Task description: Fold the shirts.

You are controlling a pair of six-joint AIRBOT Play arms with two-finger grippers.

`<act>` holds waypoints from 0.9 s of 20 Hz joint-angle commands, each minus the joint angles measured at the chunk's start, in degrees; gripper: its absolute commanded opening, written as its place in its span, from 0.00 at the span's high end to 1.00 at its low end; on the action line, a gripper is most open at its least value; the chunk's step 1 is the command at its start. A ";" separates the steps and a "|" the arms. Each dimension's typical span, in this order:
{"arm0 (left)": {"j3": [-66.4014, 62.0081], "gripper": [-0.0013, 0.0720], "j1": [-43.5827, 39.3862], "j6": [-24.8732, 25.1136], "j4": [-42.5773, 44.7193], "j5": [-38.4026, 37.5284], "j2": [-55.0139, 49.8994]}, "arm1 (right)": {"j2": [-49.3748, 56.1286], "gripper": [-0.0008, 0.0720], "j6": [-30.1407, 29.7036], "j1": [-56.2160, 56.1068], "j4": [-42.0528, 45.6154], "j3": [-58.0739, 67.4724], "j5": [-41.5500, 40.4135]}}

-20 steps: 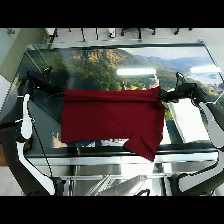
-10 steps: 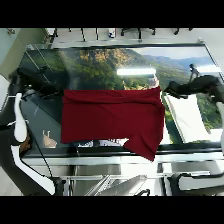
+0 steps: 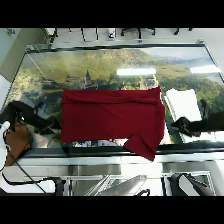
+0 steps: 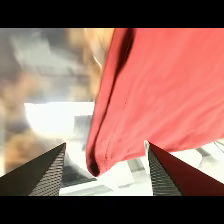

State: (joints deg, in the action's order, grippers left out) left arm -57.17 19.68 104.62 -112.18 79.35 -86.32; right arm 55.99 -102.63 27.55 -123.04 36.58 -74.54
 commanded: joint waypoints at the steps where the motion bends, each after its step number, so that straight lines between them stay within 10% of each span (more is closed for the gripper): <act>1: 11.41 0.23 0.57 4.26 -5.42 -6.93 3.30 | -4.02 0.28 -0.28 1.36 -1.01 -10.03 -1.29; 5: 11.23 0.29 -0.90 4.46 -9.55 -10.01 1.95 | -1.90 0.28 -4.13 1.27 -7.32 -14.71 4.02; 8: 8.72 0.93 -3.50 4.46 -10.60 -10.03 0.31 | 3.17 0.28 -6.64 0.07 -10.95 -15.82 6.08; 14: 4.55 0.96 -6.34 4.17 -10.38 -7.96 -0.35 | 13.18 0.30 -8.61 -9.44 -14.82 -15.76 12.20; 15: 4.00 0.96 -5.90 4.04 -10.40 -7.08 -0.33 | 14.21 0.35 -10.05 -10.29 -17.09 -15.61 13.31; 18: 3.13 0.96 -5.68 3.04 -7.93 -5.62 1.03 | 14.71 0.96 -13.77 -10.71 -19.19 -13.66 13.18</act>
State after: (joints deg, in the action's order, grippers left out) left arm -52.99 13.98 108.57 -121.84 71.61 -86.26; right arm 69.23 -113.19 18.26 -138.82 21.65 -62.61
